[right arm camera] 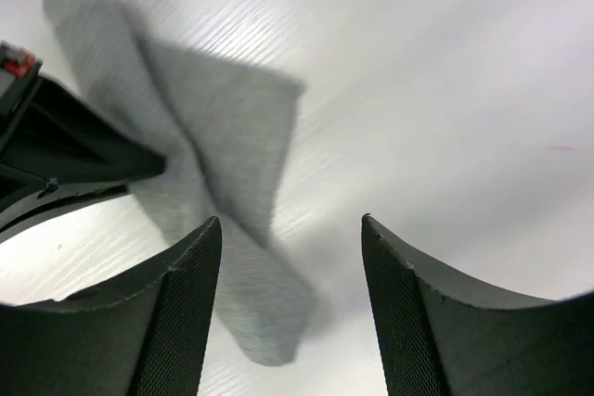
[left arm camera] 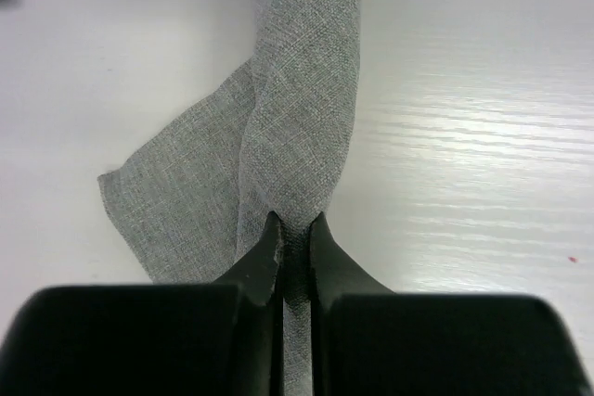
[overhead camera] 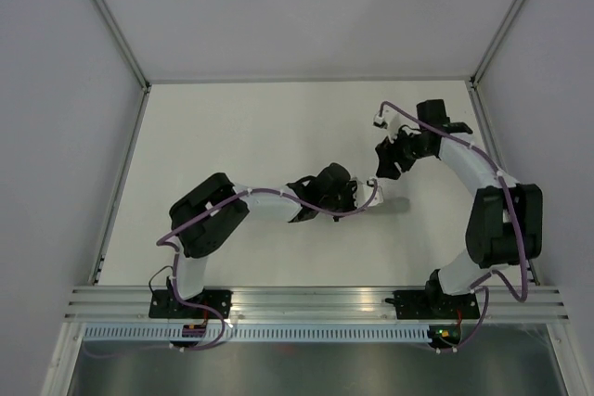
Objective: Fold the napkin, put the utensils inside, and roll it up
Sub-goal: Roll the napkin with the utensil
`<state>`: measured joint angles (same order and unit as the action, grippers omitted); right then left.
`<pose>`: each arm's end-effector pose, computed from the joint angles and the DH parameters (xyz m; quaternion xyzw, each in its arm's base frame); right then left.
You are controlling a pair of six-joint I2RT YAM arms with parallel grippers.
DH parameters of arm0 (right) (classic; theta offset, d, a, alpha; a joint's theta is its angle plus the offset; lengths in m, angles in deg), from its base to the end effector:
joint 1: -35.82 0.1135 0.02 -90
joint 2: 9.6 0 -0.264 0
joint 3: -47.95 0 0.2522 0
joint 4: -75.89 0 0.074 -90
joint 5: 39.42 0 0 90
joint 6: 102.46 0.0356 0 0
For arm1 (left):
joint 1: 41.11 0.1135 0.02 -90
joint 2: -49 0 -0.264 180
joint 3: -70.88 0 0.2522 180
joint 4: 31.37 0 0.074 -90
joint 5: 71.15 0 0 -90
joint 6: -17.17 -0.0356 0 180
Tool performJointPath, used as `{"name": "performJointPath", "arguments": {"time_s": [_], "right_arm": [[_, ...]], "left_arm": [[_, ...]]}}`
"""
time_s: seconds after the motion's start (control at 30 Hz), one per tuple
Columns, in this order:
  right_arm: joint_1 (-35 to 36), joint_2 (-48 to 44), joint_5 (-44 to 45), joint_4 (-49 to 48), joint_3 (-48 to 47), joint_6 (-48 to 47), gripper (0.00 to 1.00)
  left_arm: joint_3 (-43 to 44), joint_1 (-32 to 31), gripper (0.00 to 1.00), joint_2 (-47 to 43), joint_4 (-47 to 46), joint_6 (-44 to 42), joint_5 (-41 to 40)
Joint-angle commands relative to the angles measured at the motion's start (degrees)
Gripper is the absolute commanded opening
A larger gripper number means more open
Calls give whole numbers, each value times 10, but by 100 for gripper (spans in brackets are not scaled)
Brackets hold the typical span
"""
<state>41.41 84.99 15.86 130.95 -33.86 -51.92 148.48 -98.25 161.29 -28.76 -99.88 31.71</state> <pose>0.3225 0.0519 0.2252 -0.4118 0.8432 0.2267 0.2608 0.2180 -0.3520 0.1484 0.6338 0.6274 -0.2114 0.3999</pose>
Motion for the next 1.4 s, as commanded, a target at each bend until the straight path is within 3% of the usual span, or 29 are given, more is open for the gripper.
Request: {"name": "performJointPath", "arguments": {"time_s": [0.0, 0.13, 0.3, 0.5, 0.67, 0.9, 1.17, 1.37], "right_arm": [[-35, -83, -5, -108, 39, 76, 68], [-74, -157, -18, -142, 95, 60, 69], [-74, -246, -36, -155, 192, -11, 70], [-59, -321, -57, -121, 274, -85, 71], [90, -393, 60, -193, 367, -62, 73], [183, -356, 169, -286, 405, -63, 74], [222, -291, 212, -339, 412, -76, 70], [228, -261, 220, -345, 413, -79, 57]], "left_arm": [[-1, 9, 2, 36, 171, 88, 149], [23, 36, 2, 57, 223, 110, 216], [75, 72, 2, 95, 298, 132, 283], [158, 91, 2, 165, 401, 150, 291], [208, 97, 2, 203, 459, 160, 284], [239, 103, 2, 223, 497, 159, 279], [282, 109, 5, 252, 530, 161, 276], [306, 114, 11, 265, 548, 169, 287]]}}
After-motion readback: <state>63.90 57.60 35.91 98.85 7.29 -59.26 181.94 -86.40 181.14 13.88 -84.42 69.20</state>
